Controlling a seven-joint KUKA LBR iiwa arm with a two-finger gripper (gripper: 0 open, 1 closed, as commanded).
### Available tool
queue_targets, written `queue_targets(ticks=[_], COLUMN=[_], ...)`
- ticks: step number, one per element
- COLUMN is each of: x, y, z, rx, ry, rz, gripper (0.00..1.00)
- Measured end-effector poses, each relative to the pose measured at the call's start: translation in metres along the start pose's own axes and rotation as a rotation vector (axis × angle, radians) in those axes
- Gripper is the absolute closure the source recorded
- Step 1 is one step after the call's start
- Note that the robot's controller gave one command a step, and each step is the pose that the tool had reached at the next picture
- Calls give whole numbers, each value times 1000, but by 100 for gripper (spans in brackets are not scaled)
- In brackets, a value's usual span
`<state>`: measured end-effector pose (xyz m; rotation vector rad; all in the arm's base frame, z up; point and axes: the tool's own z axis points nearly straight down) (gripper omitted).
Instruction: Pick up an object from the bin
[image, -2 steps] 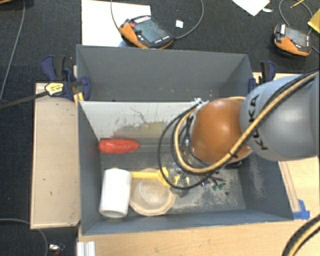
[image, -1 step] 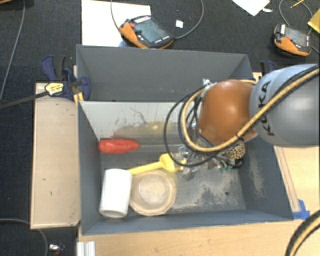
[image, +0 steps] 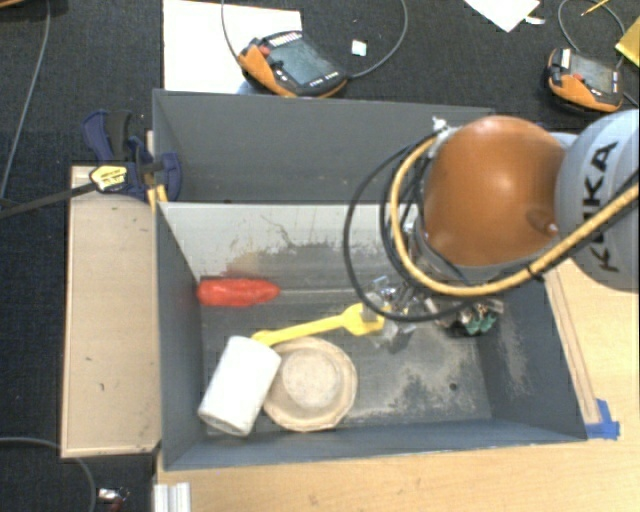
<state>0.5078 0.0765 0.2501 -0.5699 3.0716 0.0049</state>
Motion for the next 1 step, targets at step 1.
queue_targets(ticks=[1], x=[15], y=[-6], z=[97], rx=[3], ry=[-9], rz=[-34], gripper=[100])
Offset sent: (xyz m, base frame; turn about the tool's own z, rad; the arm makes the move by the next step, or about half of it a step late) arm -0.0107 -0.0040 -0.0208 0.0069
